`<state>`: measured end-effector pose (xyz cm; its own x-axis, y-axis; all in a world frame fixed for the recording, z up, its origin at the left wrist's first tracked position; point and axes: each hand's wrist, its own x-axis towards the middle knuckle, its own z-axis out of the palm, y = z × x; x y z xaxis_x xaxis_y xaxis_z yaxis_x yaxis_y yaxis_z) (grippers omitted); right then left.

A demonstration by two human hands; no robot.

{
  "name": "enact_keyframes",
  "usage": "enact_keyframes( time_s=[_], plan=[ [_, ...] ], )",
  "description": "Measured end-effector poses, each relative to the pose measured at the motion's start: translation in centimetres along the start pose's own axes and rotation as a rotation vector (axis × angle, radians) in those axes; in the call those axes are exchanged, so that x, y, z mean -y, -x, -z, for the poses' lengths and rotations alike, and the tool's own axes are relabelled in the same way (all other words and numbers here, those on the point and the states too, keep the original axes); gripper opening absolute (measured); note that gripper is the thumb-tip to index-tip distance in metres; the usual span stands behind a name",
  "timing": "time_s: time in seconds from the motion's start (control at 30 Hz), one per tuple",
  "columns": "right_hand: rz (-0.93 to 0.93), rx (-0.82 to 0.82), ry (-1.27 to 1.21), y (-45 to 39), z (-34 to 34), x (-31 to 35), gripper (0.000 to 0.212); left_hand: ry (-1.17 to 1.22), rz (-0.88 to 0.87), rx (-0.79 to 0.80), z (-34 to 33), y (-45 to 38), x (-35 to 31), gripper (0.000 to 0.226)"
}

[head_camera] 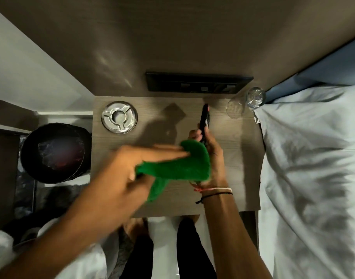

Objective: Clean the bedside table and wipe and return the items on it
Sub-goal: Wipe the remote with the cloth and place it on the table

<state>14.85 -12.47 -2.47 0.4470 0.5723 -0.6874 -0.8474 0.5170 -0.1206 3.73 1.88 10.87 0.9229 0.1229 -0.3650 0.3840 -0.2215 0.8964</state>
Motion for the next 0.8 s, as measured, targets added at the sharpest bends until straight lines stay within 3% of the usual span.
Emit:
enact_keyframes(
  time_s=[0.1,0.23,0.37,0.5,0.8],
  plan=[
    [0.011,-0.105,0.116,0.7,1.0,-0.1,0.037,0.007,-0.01,-0.183,2.3,-2.1,-0.2,0.071],
    [-0.039,-0.049,0.171,2.4,0.8,-1.3,0.048,-0.295,-0.13,-0.413,2.2,-6.7,0.0,0.067],
    [-0.085,0.004,0.209,3.0,-0.7,-2.3,0.045,-0.428,-0.156,-0.323,-0.2,-10.5,1.1,0.072],
    [-0.003,-0.025,0.187,2.5,-1.9,-2.2,0.042,-0.544,-0.188,-0.209,-2.2,-10.3,2.1,0.076],
    [0.012,-0.061,0.041,1.3,-1.8,-3.3,0.038,-0.511,-0.153,-0.148,-2.8,-5.2,3.3,0.076]
  ],
)
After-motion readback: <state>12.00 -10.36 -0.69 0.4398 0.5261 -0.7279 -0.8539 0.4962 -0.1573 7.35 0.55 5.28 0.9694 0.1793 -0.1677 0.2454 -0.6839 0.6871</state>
